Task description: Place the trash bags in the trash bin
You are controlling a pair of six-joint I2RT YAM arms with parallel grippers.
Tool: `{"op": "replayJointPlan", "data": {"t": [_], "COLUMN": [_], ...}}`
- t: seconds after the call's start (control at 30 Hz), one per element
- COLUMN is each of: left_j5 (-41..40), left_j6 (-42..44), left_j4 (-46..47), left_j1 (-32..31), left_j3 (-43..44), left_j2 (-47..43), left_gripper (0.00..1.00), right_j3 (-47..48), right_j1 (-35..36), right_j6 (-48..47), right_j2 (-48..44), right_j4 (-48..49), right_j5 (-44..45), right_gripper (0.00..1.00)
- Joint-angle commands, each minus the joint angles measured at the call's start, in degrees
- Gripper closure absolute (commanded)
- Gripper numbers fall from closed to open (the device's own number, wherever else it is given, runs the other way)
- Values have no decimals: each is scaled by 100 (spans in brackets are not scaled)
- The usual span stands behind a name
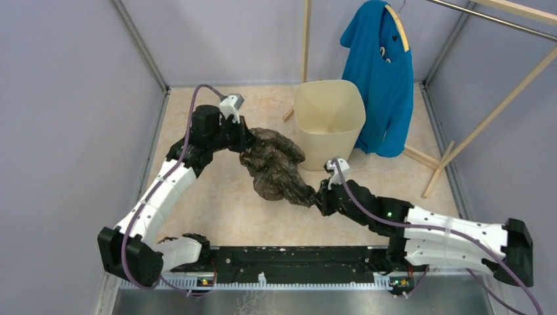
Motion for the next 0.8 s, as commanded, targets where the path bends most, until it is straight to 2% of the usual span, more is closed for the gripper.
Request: {"op": "replayJointPlan", "data": {"t": [0.0,0.17,0.2,0.27,0.37,0.43,0.47,0.57,0.67,0.77], "left_j5": [564,1474,1739,2163,2530,2568,2501,2409,2572,2661], "left_j6": [336,367,470,525,373,368,394,463,432,421], "left_j4": [701,1787,1884,2012,2478,2499,2416,2249,2232,2257], "left_j1": [-16,-15,-15,-19,-39,-38,-41,-43,-93,-133], "left_j3": [-76,-1080,-1198,-1440,-1882,-2004,-1990,-1987,-2017,-2024], "left_j2": [-597,-1269,-1357,-1564,-1868,-1989,-2014,-2052,-2102,-2186], "left_gripper": [100,100,100,100,100,100,100,100,100,100], "right_j3": [325,-453,-613,-766,-654,-379,-201,276,553,1205], "right_j1": [-38,-34,-38,-34,-34,-31,-33,-27,-25,-26], "right_j6": [-199,499,676,1097,1351,1072,889,474,206,-8], "right_j2": [-688,-1258,-1336,-1485,-1693,-1779,-1774,-1487,-834,125], "right_j4": [-688,-733,-793,-1084,-1408,-1261,-1097,-402,484,525], "right_j5": [275,301,370,623,692,275,-10,-919,-1270,-901], "right_gripper": [100,100,95,83,56,33,24,6,1,2]}}
